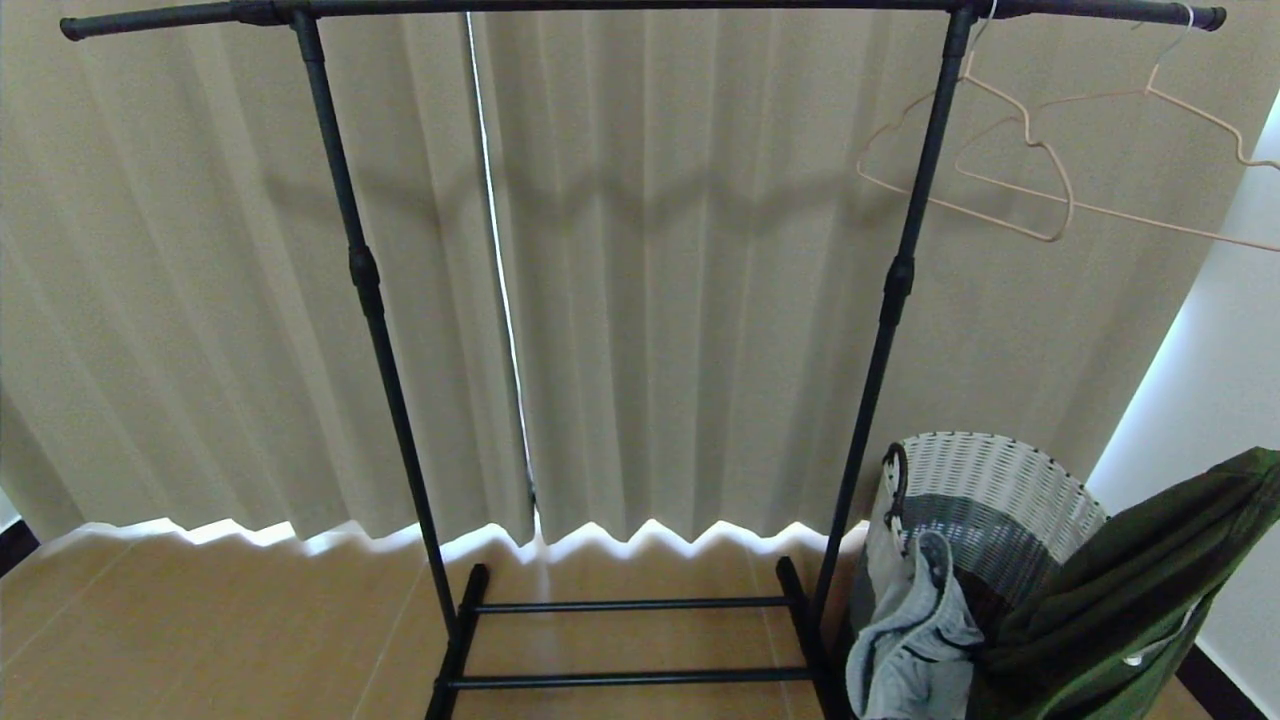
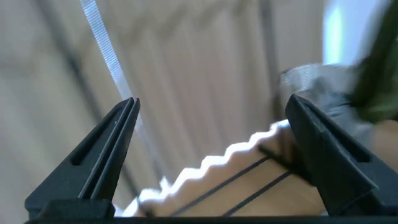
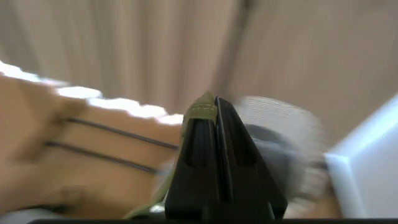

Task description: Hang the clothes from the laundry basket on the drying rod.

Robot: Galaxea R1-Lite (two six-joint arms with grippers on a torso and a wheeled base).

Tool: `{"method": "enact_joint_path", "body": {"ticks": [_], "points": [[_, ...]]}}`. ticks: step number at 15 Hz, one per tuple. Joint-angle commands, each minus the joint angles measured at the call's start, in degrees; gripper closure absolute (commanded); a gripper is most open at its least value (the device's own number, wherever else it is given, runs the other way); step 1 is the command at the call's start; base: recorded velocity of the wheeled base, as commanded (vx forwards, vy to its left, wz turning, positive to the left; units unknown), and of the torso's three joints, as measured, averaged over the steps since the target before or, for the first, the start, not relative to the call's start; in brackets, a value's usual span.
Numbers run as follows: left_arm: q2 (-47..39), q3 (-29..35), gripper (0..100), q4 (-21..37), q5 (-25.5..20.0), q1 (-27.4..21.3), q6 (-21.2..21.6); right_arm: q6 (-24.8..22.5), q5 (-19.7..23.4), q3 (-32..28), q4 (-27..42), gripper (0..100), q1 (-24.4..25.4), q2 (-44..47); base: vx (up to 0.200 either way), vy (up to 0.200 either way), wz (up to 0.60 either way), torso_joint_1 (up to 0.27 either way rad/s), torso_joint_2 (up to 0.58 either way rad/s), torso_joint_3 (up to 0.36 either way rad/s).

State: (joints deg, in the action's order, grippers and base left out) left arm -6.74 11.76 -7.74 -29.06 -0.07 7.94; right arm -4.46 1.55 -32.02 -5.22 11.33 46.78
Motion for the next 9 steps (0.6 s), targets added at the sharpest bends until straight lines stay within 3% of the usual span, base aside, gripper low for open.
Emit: {"method": "enact_joint_path", "body": {"ticks": [1,3,5,7,9], "points": [[-17.1,11.3,0,-0.1,-8.6,-0.1,0.1,6.9,0.0,-10.4,6.3,100,12.8,1.3,0.000,0.000,0.00,0.000,0.00,0.000],[-27.4,16.2,0,-0.1,-14.2,-0.4,0.5,7.5,0.0,-13.0,5.8,100,15.1,4.4,0.000,0.000,0.00,0.000,0.00,0.000],[-39.0,21.3,0,-0.2,-14.2,-6.7,1.0,7.5,0.0,-14.5,5.7,100,15.4,7.7,0.000,0.000,0.00,0.000,0.00,0.000],[-46.0,24.1,0,-0.3,-7.9,-14.0,1.0,7.5,0.0,-15.2,5.5,100,15.5,9.1,0.000,0.000,0.00,0.000,0.00,0.000],[-53.9,25.9,0,-2.5,7.1,-29.7,0.9,7.5,-0.1,-16.8,5.5,100,16.7,9.7,0.000,0.000,0.00,0.000,0.00,0.000]]}}
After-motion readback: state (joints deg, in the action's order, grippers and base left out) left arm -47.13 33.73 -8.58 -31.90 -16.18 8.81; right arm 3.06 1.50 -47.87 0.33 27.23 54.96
